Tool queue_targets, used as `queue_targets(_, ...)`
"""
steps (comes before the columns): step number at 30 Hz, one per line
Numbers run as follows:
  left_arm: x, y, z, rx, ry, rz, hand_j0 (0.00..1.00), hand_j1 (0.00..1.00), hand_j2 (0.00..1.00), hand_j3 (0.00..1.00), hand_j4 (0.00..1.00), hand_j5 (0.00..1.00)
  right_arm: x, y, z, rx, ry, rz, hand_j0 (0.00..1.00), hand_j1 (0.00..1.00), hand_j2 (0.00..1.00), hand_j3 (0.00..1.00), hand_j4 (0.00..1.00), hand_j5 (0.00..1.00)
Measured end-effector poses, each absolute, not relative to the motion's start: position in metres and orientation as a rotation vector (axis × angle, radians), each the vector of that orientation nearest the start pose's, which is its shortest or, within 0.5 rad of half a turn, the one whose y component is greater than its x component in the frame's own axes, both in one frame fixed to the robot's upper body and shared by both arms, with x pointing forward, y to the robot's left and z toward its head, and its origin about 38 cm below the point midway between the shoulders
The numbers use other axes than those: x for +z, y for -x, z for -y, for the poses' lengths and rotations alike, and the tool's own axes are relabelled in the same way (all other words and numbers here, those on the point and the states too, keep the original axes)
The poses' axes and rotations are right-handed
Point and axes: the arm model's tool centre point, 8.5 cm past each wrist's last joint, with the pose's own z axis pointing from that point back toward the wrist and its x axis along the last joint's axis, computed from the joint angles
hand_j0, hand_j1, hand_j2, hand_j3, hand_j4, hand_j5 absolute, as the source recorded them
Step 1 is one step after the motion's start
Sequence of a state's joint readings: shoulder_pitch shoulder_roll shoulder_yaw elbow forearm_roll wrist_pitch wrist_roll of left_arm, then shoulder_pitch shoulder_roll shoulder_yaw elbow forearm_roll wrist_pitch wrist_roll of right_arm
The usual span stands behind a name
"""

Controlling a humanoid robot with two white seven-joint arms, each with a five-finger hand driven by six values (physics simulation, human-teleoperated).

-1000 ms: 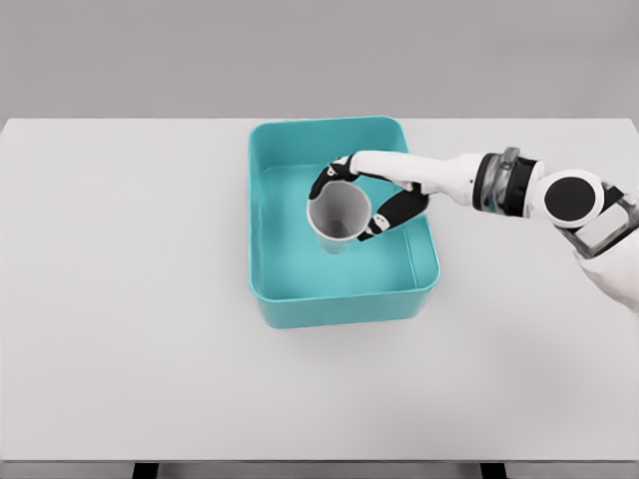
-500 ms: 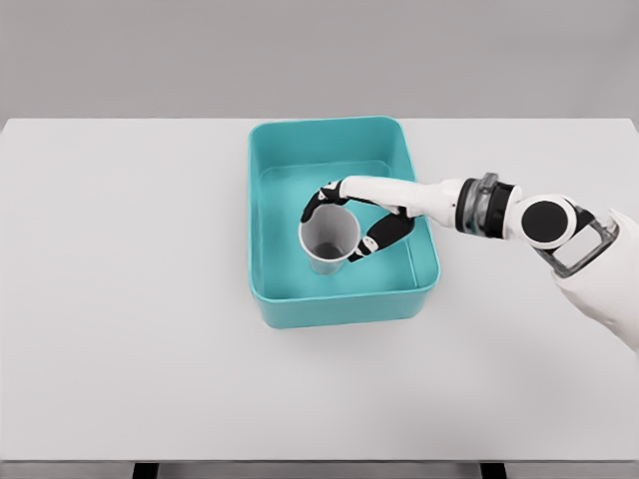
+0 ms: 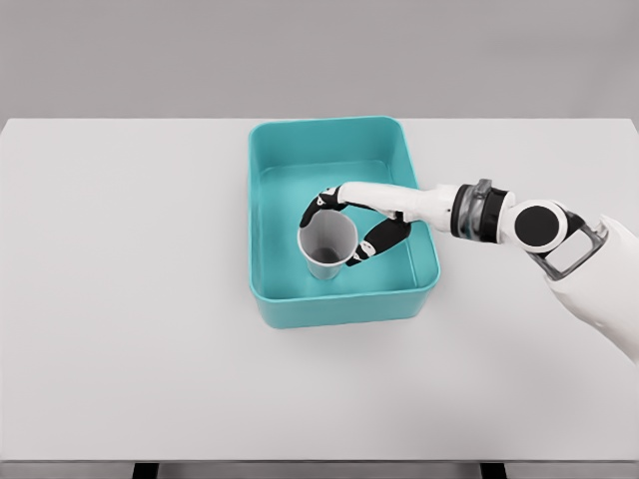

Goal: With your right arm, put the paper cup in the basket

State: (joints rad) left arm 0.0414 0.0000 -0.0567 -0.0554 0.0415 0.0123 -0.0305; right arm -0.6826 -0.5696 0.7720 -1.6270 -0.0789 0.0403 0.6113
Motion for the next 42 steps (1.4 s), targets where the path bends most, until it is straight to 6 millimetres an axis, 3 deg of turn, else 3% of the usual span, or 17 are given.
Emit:
queue_targets(12, -0.263, 0.009, -0.268, -0.015, -0.054, 0.001, 1.00, 1.00, 1.00, 1.00, 1.00, 1.00, 0.191, -0.423, 0.157, 1.585, -0.226, 1.376, 0.73, 0.73, 0.73, 0.73, 0.73, 0.73)
queue_targets(14, -0.263, 0.009, -0.268, -0.015, -0.054, 0.001, 1.00, 1.00, 1.00, 1.00, 1.00, 1.00, 0.191, -0.423, 0.157, 1.588, -0.221, 1.379, 0.79, 0.79, 0.79, 0.79, 0.79, 0.79)
queue_targets(27, -0.263, 0.009, -0.268, -0.015, -0.054, 0.001, 1.00, 1.00, 1.00, 1.00, 1.00, 1.00, 0.197, -0.423, 0.160, 1.599, -0.205, 1.388, 0.87, 0.87, 0.87, 0.87, 0.87, 0.87)
queue_targets(42, -0.263, 0.009, -0.268, -0.015, -0.054, 0.001, 1.00, 1.00, 1.00, 1.00, 1.00, 1.00, 0.211, -0.427, 0.164, 1.590, -0.180, 1.419, 0.91, 0.91, 0.91, 0.91, 0.91, 0.91)
